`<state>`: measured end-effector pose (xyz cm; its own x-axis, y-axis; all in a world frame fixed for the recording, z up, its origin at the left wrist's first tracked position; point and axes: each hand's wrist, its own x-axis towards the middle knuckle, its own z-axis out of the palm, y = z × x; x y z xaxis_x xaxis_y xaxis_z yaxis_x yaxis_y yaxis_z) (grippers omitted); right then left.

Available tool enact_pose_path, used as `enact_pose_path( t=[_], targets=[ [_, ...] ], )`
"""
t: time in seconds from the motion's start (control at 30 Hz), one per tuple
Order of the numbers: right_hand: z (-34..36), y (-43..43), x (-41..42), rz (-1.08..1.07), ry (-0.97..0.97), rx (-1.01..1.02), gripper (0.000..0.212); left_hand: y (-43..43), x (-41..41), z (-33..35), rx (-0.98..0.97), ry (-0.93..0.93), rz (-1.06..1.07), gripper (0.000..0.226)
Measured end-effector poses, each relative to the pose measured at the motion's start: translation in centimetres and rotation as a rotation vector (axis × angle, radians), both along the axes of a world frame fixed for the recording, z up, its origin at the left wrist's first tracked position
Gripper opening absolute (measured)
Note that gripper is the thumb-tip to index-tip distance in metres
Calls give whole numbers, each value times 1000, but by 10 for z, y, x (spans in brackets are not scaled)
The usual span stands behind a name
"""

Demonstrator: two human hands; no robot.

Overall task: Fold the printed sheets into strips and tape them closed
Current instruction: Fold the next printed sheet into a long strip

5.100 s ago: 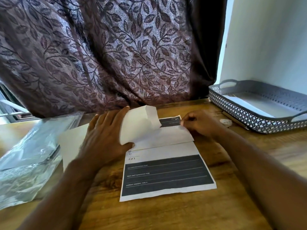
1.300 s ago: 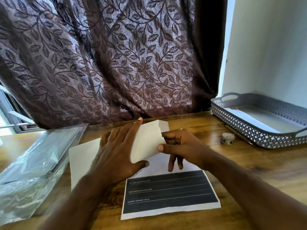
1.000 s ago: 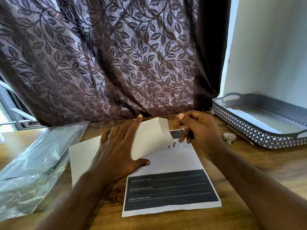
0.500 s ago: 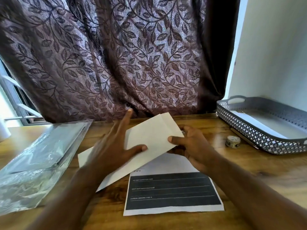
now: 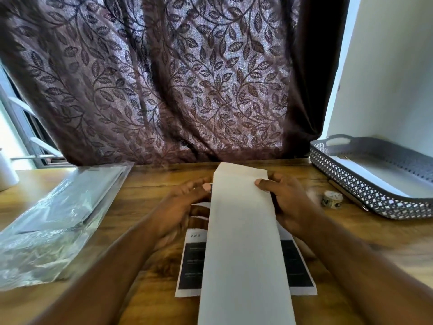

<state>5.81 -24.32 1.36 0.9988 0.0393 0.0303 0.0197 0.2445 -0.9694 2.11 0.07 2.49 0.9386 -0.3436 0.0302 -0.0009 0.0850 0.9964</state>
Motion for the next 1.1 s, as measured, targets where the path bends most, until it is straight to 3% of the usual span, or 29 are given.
enact_pose_path(
  t=[0.13, 0.33, 0.5, 0.6, 0.7, 0.93, 1.1],
  targets=[
    [-4, 13, -11, 135, 6, -68, 18, 0, 6, -11, -10, -6, 102, 52],
    [-7, 21, -16, 169, 18, -153, 23, 2, 12, -19, 46, -52, 179, 21],
    [-7, 22, -17, 158, -7, -153, 26, 5, 14, -22, 64, -52, 167, 13],
    [-8, 20, -16, 165, -17, -140, 26, 4, 14, -23, 44, -72, 168, 21],
    [-9, 21, -17, 172, -44, -148, 20, 1, 19, -26, 82, -102, 253, 11],
    [-5, 24, -19, 139, -96, -137, 27, 4, 17, -23, 76, 3, 189, 17],
    [-8, 23, -14, 62, -228, -438, 8, -1, 17, -23, 263, -123, 217, 15]
  ],
)
